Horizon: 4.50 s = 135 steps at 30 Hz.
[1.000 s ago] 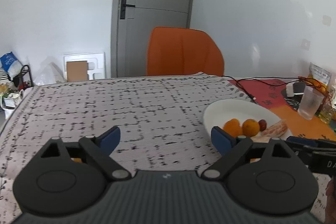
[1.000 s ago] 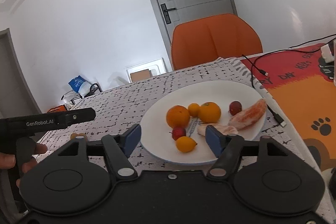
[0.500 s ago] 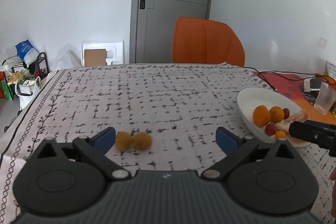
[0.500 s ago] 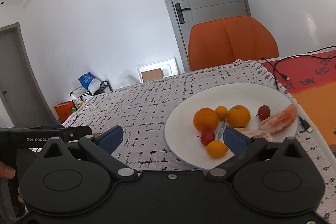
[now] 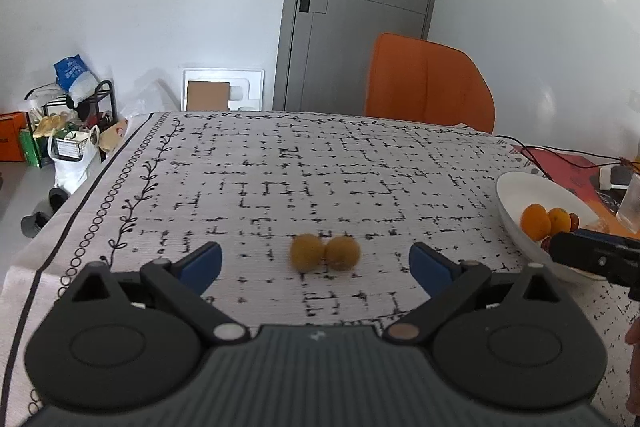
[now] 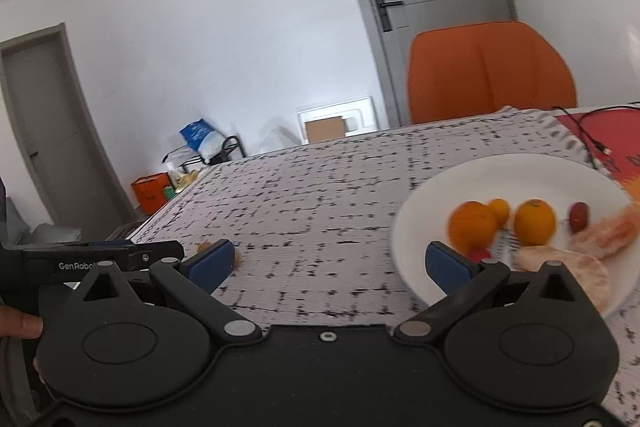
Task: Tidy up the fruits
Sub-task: 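Move both open tools to the two small yellow fruits, then grasp one yellow fruit with the right tool while the left tool grasps the other, then carry both yellow fruits over the white plate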
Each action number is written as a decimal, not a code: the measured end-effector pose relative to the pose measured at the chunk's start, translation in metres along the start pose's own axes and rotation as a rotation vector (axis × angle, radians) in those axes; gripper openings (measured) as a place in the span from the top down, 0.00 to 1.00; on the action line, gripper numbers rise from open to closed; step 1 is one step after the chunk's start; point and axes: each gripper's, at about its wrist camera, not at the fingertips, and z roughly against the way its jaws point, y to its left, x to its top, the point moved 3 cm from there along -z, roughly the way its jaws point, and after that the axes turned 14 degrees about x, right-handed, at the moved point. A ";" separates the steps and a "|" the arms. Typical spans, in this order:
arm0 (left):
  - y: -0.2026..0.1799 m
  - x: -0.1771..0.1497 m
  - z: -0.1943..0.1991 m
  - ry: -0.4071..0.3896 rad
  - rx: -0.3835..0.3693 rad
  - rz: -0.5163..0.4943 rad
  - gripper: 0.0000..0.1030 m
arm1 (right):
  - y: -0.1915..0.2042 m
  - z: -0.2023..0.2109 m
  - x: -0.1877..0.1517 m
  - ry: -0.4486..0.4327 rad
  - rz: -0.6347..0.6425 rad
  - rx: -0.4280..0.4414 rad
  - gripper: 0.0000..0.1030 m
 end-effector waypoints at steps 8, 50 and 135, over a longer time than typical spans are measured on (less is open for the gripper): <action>0.023 -0.001 -0.001 -0.007 0.004 0.036 0.06 | 0.019 -0.026 0.002 0.049 0.049 0.046 0.05; 0.057 -0.005 -0.034 0.020 0.045 0.106 0.27 | 0.064 -0.136 -0.007 0.263 0.187 0.107 0.76; -0.170 0.016 0.000 -0.065 -0.292 -0.182 0.77 | -0.077 0.070 0.002 -0.059 -0.053 -0.186 0.43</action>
